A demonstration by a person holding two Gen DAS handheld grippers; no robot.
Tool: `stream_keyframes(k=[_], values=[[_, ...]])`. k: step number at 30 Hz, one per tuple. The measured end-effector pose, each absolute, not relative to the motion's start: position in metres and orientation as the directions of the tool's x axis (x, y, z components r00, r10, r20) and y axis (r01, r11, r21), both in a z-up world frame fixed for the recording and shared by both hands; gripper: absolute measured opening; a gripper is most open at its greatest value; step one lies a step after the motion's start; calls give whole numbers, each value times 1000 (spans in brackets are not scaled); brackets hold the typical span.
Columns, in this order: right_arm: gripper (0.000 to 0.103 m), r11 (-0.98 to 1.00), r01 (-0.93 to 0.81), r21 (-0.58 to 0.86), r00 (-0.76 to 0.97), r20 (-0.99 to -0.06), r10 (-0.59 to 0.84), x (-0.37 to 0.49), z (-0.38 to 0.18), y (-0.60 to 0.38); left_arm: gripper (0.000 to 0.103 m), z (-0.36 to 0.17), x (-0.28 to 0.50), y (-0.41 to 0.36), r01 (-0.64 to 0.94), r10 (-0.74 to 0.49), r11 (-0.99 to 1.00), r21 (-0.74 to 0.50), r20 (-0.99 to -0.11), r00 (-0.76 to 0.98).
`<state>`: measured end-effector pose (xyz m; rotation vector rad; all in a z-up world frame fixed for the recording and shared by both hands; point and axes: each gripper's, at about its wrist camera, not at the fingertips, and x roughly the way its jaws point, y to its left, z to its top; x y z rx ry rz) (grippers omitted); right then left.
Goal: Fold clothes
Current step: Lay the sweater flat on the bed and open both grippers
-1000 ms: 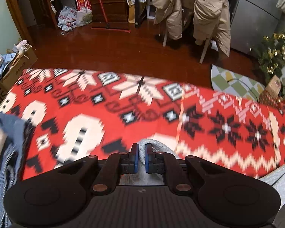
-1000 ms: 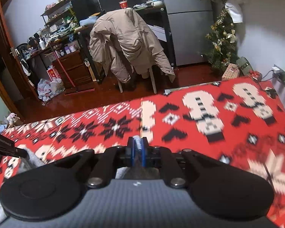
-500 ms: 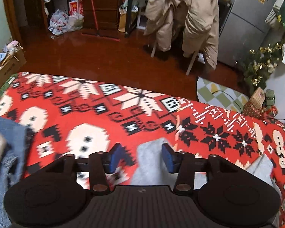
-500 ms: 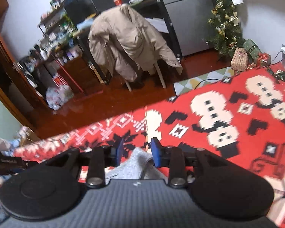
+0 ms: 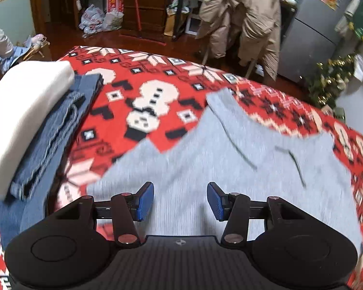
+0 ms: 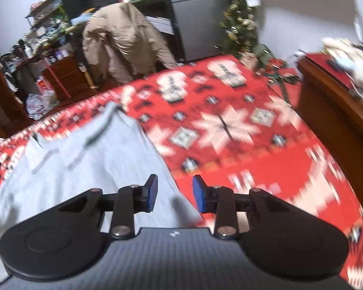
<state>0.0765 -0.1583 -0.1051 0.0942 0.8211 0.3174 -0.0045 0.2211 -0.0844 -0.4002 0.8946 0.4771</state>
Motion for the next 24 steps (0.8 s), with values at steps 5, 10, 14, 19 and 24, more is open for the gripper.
stream_keyframes(k=[5,10,14,19,24], values=[[35,949,-270,161,642,-704,302,69,-121,-157,48,-97,-12,225,-545,208,823,-157,-810,548],[30,950,-297,96,644,-715,274,67,-131,-149,48,-100,-3,230,-550,215,819,-164,-801,558],[3,937,-345,52,635,-723,273,64,-128,-140,47,-106,-2,229,-553,195,812,-187,-807,558],[3,959,-280,-51,717,-675,174,72,-114,-143,47,-103,-2,233,-575,236,800,-171,-791,564],[3,990,-140,-31,771,-630,90,104,-107,-175,46,-104,0,240,-591,226,783,-192,-798,558]])
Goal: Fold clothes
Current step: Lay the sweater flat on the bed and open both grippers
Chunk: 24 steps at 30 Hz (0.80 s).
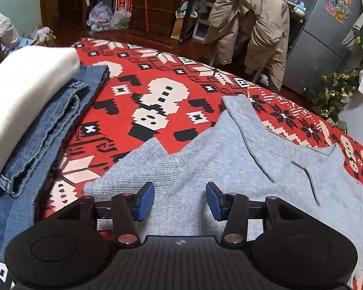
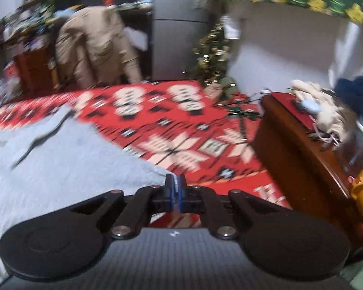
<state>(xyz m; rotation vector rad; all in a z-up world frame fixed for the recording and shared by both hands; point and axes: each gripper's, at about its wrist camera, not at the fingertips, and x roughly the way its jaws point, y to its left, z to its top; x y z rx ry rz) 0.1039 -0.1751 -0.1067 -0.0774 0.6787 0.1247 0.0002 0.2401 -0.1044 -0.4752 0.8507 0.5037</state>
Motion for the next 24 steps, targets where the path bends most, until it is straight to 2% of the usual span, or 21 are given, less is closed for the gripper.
stream_keyframes(k=[4,12,18,24], values=[[3,995,-94,-21,778,-626,60,125,-115,-184,46,-105,3,239,-587,239,790,-174,-795,558],[2,994,-38,-101,767,-640,-36,152,-142,-186,46,-109,10,241,-599,265,788,-142,-799,539],[4,991,-52,-121,765,-642,-38,154,-147,-182,46,-111,11,239,-593,271,795,-128,-800,536],[18,999,-33,-9,766,-643,19,133,-123,-197,46,-110,1,233,-564,250,816,-124,-805,538]])
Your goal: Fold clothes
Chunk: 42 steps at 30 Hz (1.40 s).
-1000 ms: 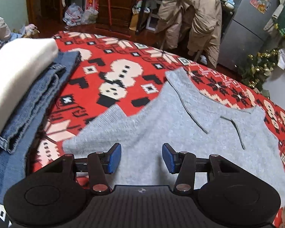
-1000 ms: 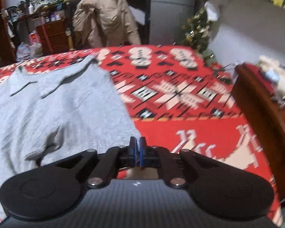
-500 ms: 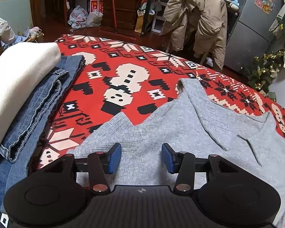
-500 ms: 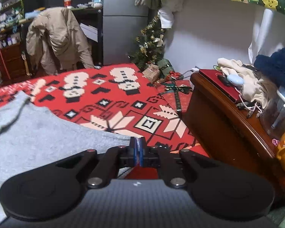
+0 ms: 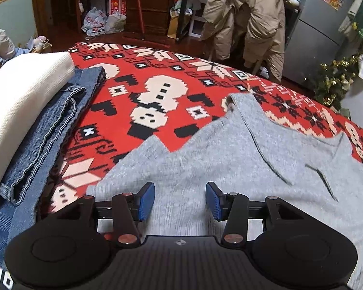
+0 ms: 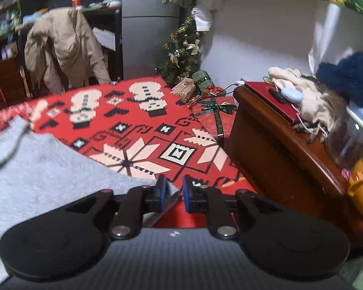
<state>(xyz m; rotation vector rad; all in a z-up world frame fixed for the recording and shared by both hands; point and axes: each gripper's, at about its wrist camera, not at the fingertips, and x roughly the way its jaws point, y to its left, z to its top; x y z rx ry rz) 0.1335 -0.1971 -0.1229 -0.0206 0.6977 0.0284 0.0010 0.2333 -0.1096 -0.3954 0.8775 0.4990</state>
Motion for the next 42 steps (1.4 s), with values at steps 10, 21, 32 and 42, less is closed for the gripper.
stream_keyframes(k=[10,21,32,42], values=[[22,948,-202,244,664,-677,316,32,-57,-212,47,-77,-61,207,-442,107,878,-182,-827,553],[23,881,-309,359,390,-796,462,-41,-89,-153,44,-90,-108,213,-435,-53,844,-312,-857,512],[23,896,-185,403,303,-844,442,-32,-116,-165,44,-105,-108,224,-505,-98,778,-373,-867,489],[4,910,-258,325,322,-859,398,-37,-115,-148,44,-110,-104,223,-517,-83,781,-349,-879,469]])
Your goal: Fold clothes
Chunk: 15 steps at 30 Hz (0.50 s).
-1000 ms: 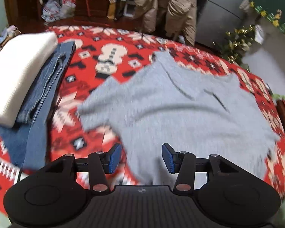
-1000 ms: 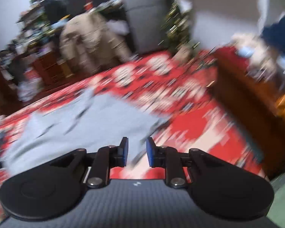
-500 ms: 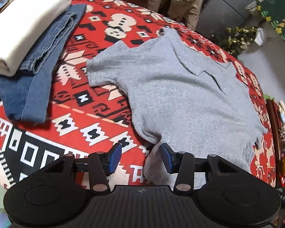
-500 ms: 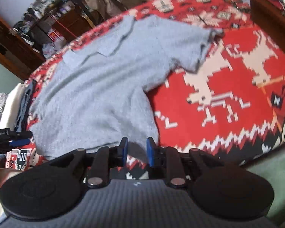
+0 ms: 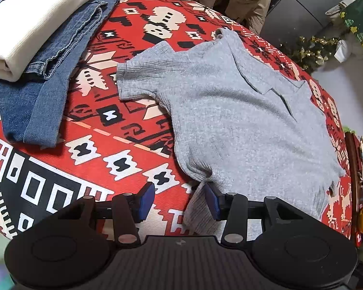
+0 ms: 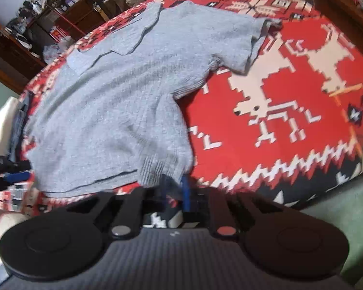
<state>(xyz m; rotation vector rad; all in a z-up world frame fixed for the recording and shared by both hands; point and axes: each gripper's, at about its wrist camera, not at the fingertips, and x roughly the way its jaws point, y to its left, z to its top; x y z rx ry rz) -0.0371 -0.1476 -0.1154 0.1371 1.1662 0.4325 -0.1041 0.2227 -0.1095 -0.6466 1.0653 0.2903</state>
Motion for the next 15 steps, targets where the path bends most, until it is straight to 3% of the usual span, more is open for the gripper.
stream_keyframes(k=[4,9,15], values=[[3,939,-216,266,426,-840,336,-38,-95,-165,44,-109,-104,224,-520,-86,778,-354,-879,469],[3,978,-30,208,528,-828,192,-33,-84,-215,44,-109,-104,223,-510,-97,780,-363,-875,475],[3,969,35,244,508,-839,193,-28,-93,-232,43,-109,-100,216,-471,-110,806,-359,-872,478]])
